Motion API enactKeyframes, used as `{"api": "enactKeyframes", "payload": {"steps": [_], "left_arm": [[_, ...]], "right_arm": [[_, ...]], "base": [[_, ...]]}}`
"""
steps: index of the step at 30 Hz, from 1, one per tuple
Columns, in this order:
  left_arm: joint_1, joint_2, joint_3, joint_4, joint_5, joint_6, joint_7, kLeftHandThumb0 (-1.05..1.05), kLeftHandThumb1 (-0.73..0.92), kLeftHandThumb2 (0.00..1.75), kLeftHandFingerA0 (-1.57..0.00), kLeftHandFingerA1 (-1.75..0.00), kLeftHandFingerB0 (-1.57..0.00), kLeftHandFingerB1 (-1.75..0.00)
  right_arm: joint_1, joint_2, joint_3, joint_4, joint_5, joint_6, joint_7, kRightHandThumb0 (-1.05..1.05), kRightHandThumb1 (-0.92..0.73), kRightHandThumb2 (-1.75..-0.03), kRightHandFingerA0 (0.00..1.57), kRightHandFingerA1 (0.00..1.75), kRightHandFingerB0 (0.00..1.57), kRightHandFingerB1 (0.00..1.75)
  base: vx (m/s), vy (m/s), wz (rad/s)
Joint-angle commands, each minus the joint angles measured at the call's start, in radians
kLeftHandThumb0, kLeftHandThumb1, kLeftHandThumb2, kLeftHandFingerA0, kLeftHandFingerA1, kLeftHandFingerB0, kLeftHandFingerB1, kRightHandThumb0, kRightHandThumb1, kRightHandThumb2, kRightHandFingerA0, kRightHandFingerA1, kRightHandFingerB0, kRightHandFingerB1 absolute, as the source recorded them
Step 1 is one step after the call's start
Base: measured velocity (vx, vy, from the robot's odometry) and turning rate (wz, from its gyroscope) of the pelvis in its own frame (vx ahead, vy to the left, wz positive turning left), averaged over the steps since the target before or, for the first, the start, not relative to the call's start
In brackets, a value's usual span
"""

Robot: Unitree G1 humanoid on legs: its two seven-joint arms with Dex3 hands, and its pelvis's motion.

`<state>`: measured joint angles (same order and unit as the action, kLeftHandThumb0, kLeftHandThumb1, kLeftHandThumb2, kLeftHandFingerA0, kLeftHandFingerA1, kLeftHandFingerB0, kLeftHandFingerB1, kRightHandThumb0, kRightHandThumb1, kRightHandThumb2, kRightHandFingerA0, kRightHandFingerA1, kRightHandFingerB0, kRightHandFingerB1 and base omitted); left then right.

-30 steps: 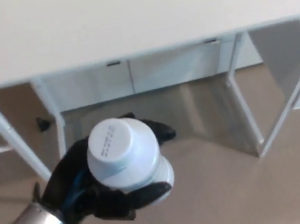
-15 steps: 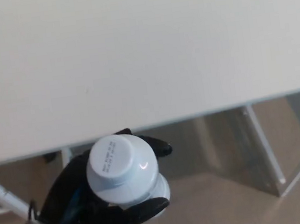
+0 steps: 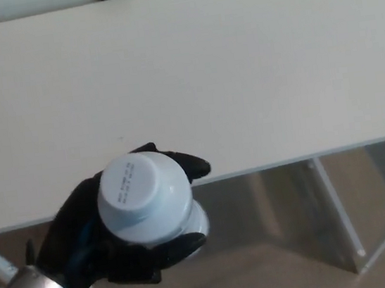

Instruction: The robot picks up a bottle from a person using its left hand and walk towards the table in frontand put the bottle on the table.

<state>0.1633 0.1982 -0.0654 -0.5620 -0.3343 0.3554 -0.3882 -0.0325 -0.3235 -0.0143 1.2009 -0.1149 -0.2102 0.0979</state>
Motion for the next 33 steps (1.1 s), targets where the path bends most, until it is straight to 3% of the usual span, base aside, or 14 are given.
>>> {"api": "enactKeyframes", "payload": {"steps": [1, 8, 13, 14, 17, 25, 26, 30, 31, 32, 33], "left_arm": [[-0.019, -0.001, -0.010, 0.011, 0.014, -0.018, 0.014, -0.22, 0.79, 0.66, -1.06, -1.18, -0.81, -0.87], [-0.110, -0.022, -0.010, 0.097, 0.047, -0.023, 0.049, -0.21, 0.80, 0.66, -1.06, -1.21, -0.79, -0.89], [-0.193, -0.029, -0.001, 0.152, 0.075, -0.010, 0.082, -0.20, 0.78, 0.70, -1.04, -1.20, -0.81, -0.91], [-0.199, -0.030, 0.002, 0.158, 0.073, -0.017, 0.078, -0.20, 0.77, 0.71, -1.04, -1.21, -0.81, -0.91], [-0.202, -0.032, 0.003, 0.162, 0.075, -0.019, 0.077, -0.20, 0.77, 0.71, -1.04, -1.21, -0.81, -0.91], [-0.195, -0.024, -0.010, 0.145, 0.107, -0.042, 0.075, -0.23, 0.79, 0.67, -1.07, -1.23, -0.82, -0.92], [-0.277, -0.023, -0.004, 0.202, 0.135, -0.036, 0.094, -0.24, 0.79, 0.65, -1.09, -1.21, -0.81, -0.91], [-0.307, -0.023, -0.001, 0.234, 0.149, -0.043, 0.099, -0.24, 0.80, 0.64, -1.07, -1.21, -0.81, -0.90], [-0.363, -0.017, 0.004, 0.294, 0.168, -0.038, 0.110, -0.22, 0.82, 0.66, -1.04, -1.23, -0.80, -0.85], [-0.408, -0.016, 0.005, 0.338, 0.185, -0.032, 0.122, -0.20, 0.82, 0.66, -1.06, -1.21, -0.80, -0.85], [-0.440, -0.018, 0.005, 0.368, 0.197, -0.030, 0.132, -0.20, 0.82, 0.66, -1.06, -1.21, -0.80, -0.85]], "right_arm": [[0.016, -0.015, -0.013, 0.007, 0.009, -0.004, 0.000, -0.32, -0.68, -0.59, 0.70, 0.46, 0.57, 0.41], [0.023, -0.010, -0.020, 0.006, 0.009, -0.004, 0.000, -0.32, -0.66, -0.60, 0.76, 0.50, 0.57, 0.42], [0.023, -0.013, -0.027, 0.000, 0.011, -0.003, -0.004, -0.34, -0.67, -0.59, 0.71, 0.46, 0.56, 0.41], [0.018, -0.013, -0.028, -0.001, 0.011, -0.001, -0.004, -0.40, -0.57, -0.80, 0.65, 0.58, 0.52, 0.53], [0.017, -0.012, -0.029, -0.001, 0.010, 0.000, -0.004, -0.40, -0.57, -0.80, 0.65, 0.58, 0.52, 0.53], [0.024, -0.009, -0.040, 0.001, 0.013, 0.000, 0.001, -0.40, -0.57, -0.80, 0.68, 0.60, 0.52, 0.52], [0.016, -0.018, -0.045, -0.003, 0.016, -0.005, 0.003, -0.34, -0.66, -0.59, 0.73, 0.47, 0.58, 0.41], [0.014, -0.018, -0.047, -0.003, 0.016, 0.000, 0.004, -0.34, -0.66, -0.59, 0.73, 0.47, 0.58, 0.41], [0.017, -0.019, -0.040, -0.003, 0.007, -0.007, 0.000, -0.38, -0.57, -0.79, 0.67, 0.59, 0.53, 0.53], [0.015, -0.020, -0.036, -0.003, 0.002, -0.008, -0.002, -0.34, -0.68, -0.59, 0.75, 0.47, 0.57, 0.41], [0.012, -0.021, -0.034, -0.003, 0.000, -0.007, -0.003, -0.34, -0.68, -0.59, 0.75, 0.47, 0.57, 0.41]], "base": [[0.06, 0.069, 0.18], [0.09, -0.006, 0.09], [0.00, 0.000, 0.00], [0.00, 0.000, 0.00], [0.00, 0.000, 0.00], [0.00, 0.000, 0.00], [0.00, 0.000, 0.00], [0.00, 0.000, 0.02], [0.00, 0.000, 0.00], [0.00, 0.000, 0.00], [0.00, 0.000, 0.00]]}}
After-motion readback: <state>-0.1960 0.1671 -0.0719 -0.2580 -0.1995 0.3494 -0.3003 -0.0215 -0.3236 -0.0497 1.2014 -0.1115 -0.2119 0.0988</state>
